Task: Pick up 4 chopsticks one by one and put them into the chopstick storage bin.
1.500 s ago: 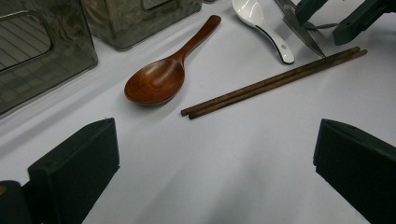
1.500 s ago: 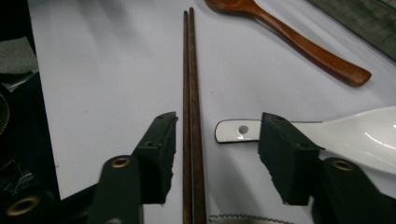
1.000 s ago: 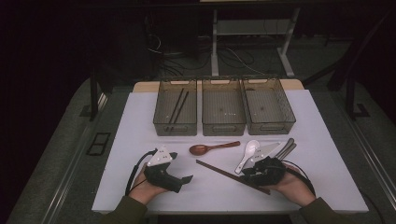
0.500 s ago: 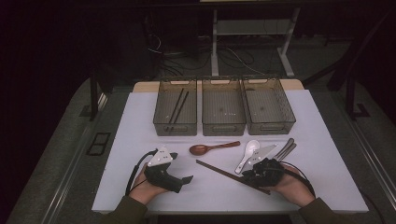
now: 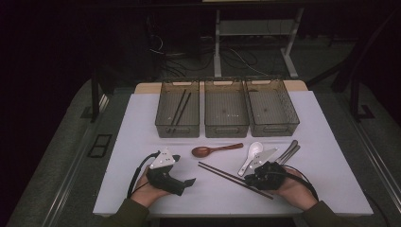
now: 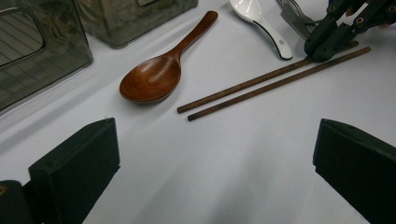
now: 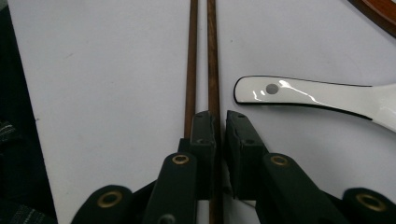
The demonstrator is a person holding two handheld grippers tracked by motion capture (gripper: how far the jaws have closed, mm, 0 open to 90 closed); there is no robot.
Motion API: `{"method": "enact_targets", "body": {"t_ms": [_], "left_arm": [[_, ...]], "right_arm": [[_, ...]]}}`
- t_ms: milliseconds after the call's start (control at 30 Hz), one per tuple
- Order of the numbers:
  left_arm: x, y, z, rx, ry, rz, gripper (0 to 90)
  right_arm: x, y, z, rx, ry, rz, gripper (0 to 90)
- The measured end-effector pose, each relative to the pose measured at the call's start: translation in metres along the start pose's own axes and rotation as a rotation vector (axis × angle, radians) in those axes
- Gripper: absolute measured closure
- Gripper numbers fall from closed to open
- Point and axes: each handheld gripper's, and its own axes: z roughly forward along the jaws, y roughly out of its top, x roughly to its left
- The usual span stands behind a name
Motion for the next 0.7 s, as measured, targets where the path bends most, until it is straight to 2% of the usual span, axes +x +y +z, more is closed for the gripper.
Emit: {"method": "enact_targets", "body": {"t_ms": [333,600,700], "left_arm": [[-0.0002,0.0000,-0.0001,0.005,0.000,0.007,0.0],[-0.0001,-0.0001,-0.0001,0.006,0.001,0.008,0.0],[0.0001,-0.0001,-0.0002,0.005,0.001,0.008,0.0]], "right_arm": [[0.0020,-0.0004,0.0004,-0.002,-0.014,-0.004,83.0],[0.0030,0.0001,0.0002,-0.006,-0.019,0.019,83.5],[0.0024,0.0003,-0.0008,-0.014,-0.003,0.026,83.5]]}}
